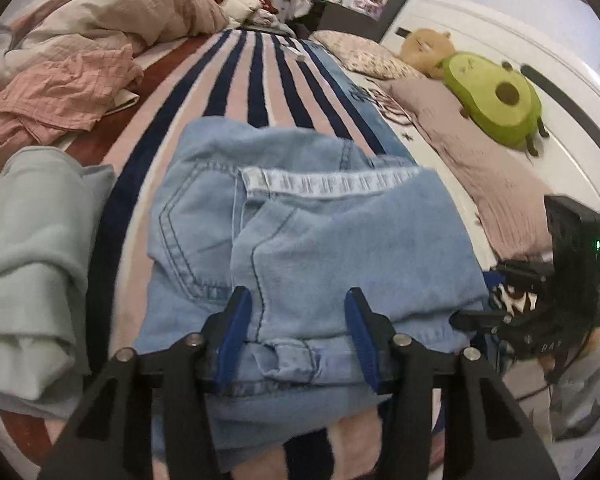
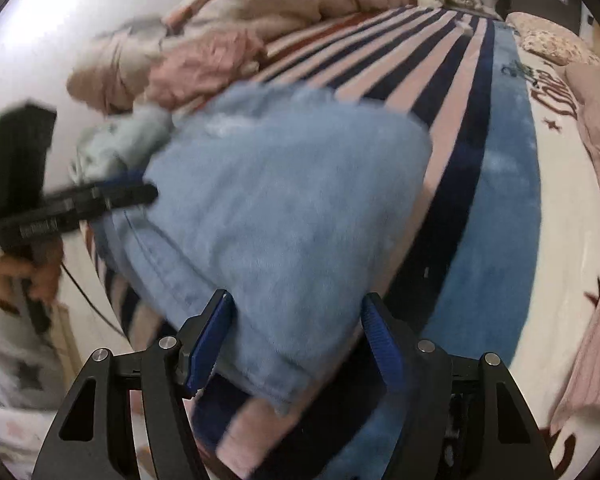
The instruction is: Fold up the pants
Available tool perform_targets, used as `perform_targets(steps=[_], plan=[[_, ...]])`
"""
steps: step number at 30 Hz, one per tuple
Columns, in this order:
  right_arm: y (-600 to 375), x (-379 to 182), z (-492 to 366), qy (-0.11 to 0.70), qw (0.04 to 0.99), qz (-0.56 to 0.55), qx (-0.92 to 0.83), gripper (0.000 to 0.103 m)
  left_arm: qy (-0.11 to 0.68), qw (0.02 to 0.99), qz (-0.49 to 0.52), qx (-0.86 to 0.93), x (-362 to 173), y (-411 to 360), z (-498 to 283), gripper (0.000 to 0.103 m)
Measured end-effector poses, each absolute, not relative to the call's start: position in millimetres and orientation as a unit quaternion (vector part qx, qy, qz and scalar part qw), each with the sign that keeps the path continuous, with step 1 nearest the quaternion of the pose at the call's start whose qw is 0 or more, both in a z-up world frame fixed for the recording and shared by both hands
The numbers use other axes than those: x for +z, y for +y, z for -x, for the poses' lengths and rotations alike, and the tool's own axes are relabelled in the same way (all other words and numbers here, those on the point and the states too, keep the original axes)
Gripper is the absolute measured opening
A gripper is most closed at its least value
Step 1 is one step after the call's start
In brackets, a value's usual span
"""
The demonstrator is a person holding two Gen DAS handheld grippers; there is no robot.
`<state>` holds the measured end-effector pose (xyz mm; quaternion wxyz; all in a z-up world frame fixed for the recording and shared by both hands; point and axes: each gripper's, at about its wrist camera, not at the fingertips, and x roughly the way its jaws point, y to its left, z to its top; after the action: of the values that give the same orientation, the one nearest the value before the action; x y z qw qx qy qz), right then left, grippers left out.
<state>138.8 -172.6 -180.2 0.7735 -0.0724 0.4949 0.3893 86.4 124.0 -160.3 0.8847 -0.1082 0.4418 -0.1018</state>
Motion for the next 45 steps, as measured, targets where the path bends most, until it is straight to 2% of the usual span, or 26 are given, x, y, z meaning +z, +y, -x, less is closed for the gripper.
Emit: perform_targets(steps=[2,6,9,11,13,14,15,18,21,28,32,43,45], plan=[[-177.7,-174.9,-139.0,0.496,0.772,0.068,0.392,0.062,0.441,0.886,0.101,-0.103,-156.4,126.6,-80.4,0.046],[-184.1,-140.5,-151.5,0.464,0.791,0.042,0.398,0.062,0.419,0.889,0.139,-0.120,-140.6,141.2,-80.8,0.064],[-175.7,-113.4,-167.1,0.426,0.810,0.059,0.399,0.062,0.409,0.893,0.142,-0.119,-128.7,148.4,-94.9,0.064],[-164.5,-107.8,-177.2,0.415,0.812,0.071,0.404,0.052,0.411,0.888,0.157,-0.133,-125.2,154.5,-112.9,0.064],[-145.6,-108.4,-188.7,0.410,0.809,0.082,0.413,0.034,0.423,0.882,0.161,-0.134,-127.8,157.1,-131.6,0.064],[-136.6,-110.1,-192.2,0.407,0.807,0.087,0.418,0.028,0.431,0.880,0.154,-0.128,-130.4,157.2,-139.8,0.059],[-125.8,-112.4,-196.3,0.399,0.807,0.096,0.425,0.027,0.443,0.877,0.144,-0.121,-135.5,156.3,-150.0,0.051],[-104.9,-122.1,-206.0,0.399,0.803,0.105,0.430,0.026,0.468,0.862,0.152,-0.122,-151.8,158.2,-168.9,0.035],[-93.5,-143.2,-205.9,0.428,0.779,0.125,0.440,0.020,0.476,0.853,0.167,-0.135,-162.8,160.5,-174.8,0.027],[-107.3,-168.1,-172.7,0.446,0.737,0.131,0.491,0.020,0.479,0.850,0.169,-0.139,-170.1,159.3,-178.6,0.027],[-111.3,-170.3,-170.3,0.445,0.738,0.120,0.492,0.020,0.460,0.847,0.203,-0.172,-161.3,163.3,-187.8,0.027],[-116.1,-171.9,-173.8,0.449,0.736,0.094,0.498,0.020,0.495,0.805,0.249,-0.213,-173.8,165.3,-200.9,0.027],[-116.2,-171.6,-173.6,0.449,0.736,0.094,0.498,0.020,0.500,0.809,0.236,-0.201,-172.5,164.2,-198.7,0.034]])
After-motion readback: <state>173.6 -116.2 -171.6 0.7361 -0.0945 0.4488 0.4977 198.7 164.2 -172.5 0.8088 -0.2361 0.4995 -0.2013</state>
